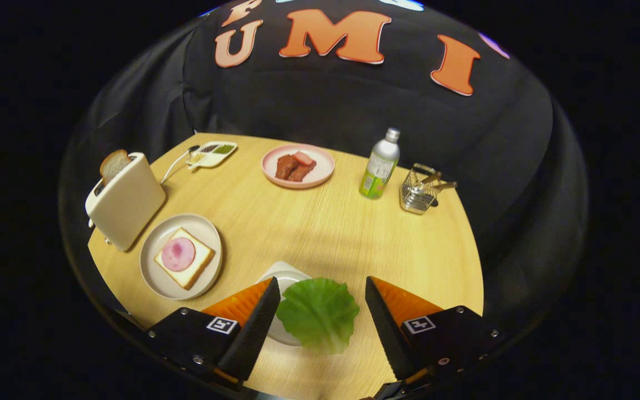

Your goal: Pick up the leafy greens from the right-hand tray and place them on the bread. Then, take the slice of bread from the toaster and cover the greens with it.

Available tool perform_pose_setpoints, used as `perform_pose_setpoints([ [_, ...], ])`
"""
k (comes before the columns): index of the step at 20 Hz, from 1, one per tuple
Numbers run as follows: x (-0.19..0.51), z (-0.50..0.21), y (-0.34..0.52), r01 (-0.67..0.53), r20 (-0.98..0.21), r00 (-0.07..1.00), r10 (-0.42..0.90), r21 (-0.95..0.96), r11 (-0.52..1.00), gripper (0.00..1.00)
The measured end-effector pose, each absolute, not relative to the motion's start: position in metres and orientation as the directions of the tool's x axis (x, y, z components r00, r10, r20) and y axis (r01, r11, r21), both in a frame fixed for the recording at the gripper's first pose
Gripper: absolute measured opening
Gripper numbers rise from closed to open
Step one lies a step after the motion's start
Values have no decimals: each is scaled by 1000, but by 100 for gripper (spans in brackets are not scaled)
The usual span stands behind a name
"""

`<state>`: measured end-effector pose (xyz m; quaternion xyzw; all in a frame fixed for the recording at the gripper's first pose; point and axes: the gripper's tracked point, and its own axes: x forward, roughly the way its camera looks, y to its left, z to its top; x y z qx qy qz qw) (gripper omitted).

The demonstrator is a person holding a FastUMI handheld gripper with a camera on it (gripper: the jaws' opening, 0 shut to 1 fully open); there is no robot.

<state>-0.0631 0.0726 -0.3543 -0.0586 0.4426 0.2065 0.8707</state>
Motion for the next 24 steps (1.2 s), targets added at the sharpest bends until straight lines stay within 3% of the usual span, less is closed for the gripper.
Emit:
perform_pose_setpoints([
  [10,-92,-448,90,-523,-917,254,309,138,841,76],
  [20,-86,-461,94,-429,-935,191,299,195,882,52],
  [22,-86,-461,93,-403,-937,197,290,192,895,42],
  [24,-85,-462,93,-360,-941,206,267,181,915,19],
])
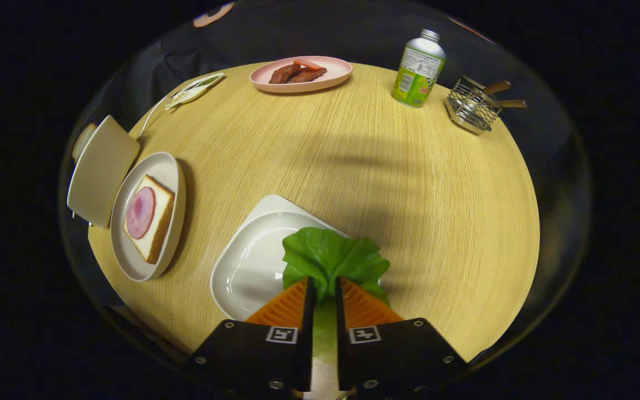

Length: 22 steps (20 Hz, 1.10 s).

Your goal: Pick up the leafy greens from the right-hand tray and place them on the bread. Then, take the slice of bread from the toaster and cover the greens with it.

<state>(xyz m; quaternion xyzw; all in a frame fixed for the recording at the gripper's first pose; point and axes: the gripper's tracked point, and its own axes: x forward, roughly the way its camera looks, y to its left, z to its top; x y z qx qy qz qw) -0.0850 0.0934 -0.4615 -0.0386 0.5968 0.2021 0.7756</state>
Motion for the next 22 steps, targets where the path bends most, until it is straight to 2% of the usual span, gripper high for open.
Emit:
perform_pose_setpoints([
  [1,-85,-462,94,-346,-942,205,265,183,920,10],
  [4,-85,-457,97,-320,-939,218,266,189,928,2],
  [13,-89,-403,127,-267,-885,291,364,290,919,1],
  [22,-77,-324,206,-336,-784,340,519,414,846,1],
])
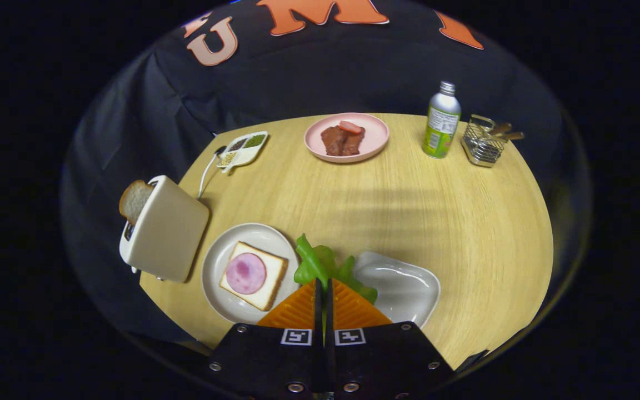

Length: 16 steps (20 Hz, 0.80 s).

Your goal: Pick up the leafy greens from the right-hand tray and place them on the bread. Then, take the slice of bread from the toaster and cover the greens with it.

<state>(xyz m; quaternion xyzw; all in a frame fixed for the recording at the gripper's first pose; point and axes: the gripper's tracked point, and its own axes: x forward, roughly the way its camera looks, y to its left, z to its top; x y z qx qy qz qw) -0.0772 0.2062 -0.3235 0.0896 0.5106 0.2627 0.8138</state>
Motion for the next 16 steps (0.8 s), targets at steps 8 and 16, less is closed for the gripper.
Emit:
perform_pose_setpoints([
  [8,-87,-339,290,-446,-793,284,539,388,806,1],
  [16,-115,-358,347,-501,-816,210,538,382,776,8],
])
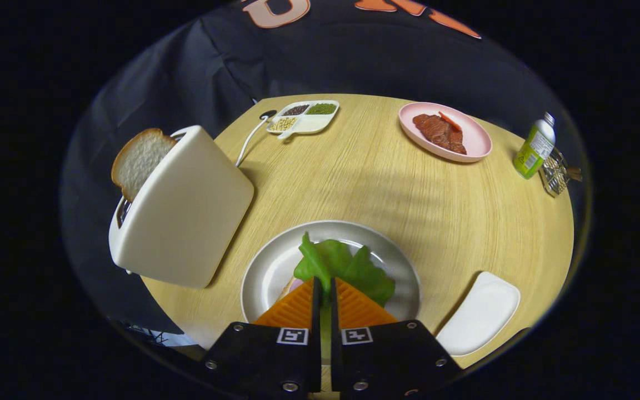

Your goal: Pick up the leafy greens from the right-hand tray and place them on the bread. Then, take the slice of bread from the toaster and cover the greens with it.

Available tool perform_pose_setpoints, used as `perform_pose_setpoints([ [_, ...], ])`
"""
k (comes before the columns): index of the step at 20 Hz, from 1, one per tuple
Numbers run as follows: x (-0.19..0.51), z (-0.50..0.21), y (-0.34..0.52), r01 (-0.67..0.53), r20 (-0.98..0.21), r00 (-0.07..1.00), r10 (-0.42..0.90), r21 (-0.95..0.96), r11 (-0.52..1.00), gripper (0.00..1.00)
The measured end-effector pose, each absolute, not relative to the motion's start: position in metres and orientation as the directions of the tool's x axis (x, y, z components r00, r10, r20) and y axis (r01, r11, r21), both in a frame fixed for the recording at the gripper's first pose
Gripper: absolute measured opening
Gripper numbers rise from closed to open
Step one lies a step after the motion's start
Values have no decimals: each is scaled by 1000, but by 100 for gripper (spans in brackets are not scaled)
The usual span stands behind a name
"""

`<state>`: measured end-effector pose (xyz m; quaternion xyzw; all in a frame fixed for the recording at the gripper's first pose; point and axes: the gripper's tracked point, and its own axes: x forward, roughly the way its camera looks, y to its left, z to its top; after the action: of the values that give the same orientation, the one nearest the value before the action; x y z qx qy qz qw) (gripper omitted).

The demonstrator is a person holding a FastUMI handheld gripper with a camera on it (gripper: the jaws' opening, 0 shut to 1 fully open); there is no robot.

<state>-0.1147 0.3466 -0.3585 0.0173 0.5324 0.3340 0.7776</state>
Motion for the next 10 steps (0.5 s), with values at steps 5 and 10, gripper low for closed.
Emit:
perform_pose_setpoints([
  [5,-113,-337,344,-473,-794,231,562,413,778,26],
  [10,-96,-277,342,-428,-749,291,596,455,781,46],
])
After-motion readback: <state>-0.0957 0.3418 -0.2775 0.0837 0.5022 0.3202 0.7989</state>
